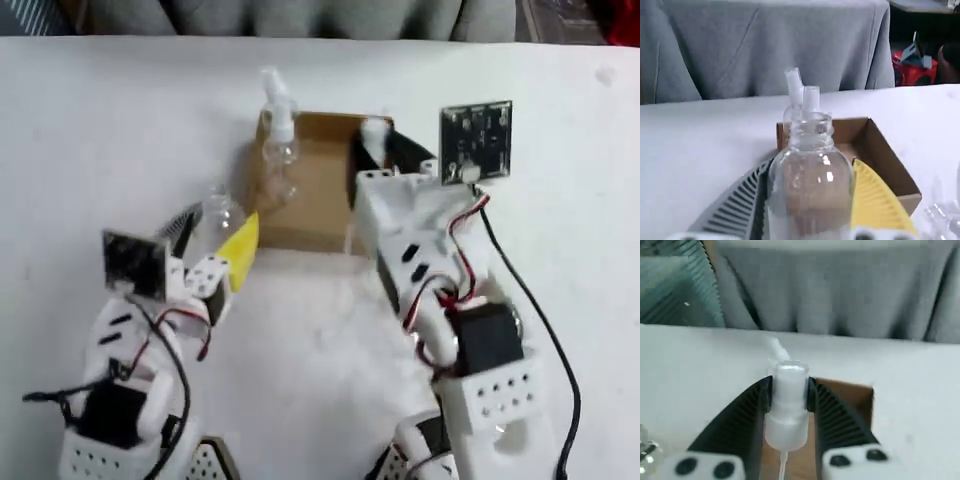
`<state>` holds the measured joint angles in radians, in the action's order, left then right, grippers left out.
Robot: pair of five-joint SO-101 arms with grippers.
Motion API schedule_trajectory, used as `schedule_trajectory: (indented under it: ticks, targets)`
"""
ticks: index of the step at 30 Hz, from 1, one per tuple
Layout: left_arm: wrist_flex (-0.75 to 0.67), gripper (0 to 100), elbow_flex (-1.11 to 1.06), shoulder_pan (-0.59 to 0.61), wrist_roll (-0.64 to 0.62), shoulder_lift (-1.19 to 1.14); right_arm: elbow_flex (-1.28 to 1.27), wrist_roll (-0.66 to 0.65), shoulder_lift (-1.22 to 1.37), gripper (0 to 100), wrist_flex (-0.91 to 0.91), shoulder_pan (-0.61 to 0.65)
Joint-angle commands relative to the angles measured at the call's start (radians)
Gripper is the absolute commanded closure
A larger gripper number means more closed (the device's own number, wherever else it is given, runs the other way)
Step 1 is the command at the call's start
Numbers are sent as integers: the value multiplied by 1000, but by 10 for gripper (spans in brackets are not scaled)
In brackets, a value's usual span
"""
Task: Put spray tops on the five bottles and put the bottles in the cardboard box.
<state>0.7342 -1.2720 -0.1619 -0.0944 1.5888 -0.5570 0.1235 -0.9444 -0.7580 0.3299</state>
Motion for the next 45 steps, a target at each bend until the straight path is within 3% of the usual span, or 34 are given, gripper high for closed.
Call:
schedule_trajectory:
  ticks: [1, 5, 8, 19, 27, 45]
  targets:
    - [-34, 978, -34, -8, -11, 174, 60, 9, -93, 983, 225, 136]
    - [-34, 979, -60, -8, -11, 246, 84, 6, -125, 983, 456, 220]
    - [-34, 979, -64, -8, -11, 243, 175, 5, -90, 983, 509, 268]
    - [-49, 980, -68, -10, -3, 243, 563, 6, 173, 983, 335, 395]
    - [-144, 980, -126, -10, -3, 243, 543, 6, 249, 983, 340, 407]
    - [-147, 980, -126, -8, -2, 243, 543, 6, 354, 983, 340, 407]
